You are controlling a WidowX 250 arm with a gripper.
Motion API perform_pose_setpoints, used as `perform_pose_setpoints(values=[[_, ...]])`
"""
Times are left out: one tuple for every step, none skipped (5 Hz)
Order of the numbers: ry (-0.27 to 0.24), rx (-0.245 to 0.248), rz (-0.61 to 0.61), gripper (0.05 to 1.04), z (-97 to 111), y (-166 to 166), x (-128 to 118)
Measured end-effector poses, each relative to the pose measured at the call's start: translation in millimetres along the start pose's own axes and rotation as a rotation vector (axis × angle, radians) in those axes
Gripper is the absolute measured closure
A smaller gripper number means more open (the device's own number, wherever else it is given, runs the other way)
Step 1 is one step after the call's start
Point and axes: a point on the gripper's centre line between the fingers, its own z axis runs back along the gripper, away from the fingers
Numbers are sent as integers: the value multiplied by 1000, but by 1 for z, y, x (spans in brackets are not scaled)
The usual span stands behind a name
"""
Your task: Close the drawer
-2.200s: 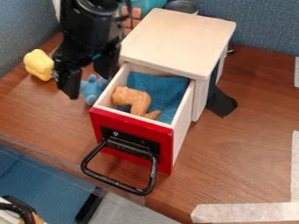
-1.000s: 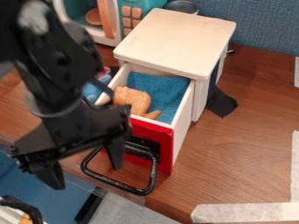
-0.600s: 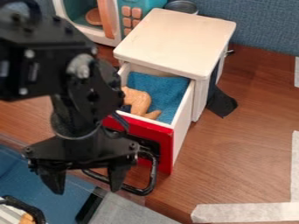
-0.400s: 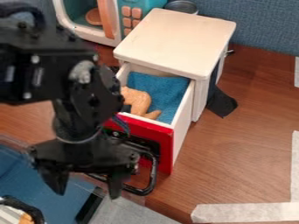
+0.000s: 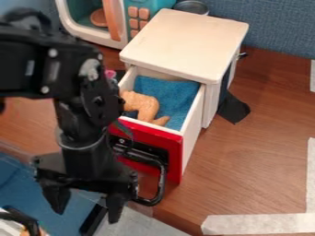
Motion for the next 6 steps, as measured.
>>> perform_pose_setpoints(values=[[8,22,-9,82,-11,3,2],[-6,34,-5,82,-17,4,2],[-3,43,-19,82,-26,3,1],[-19,49,-33,82,-33,4,3],[-70,40,-21,82,-35,6,13],[-100,36,-9,82,-39,10,19]])
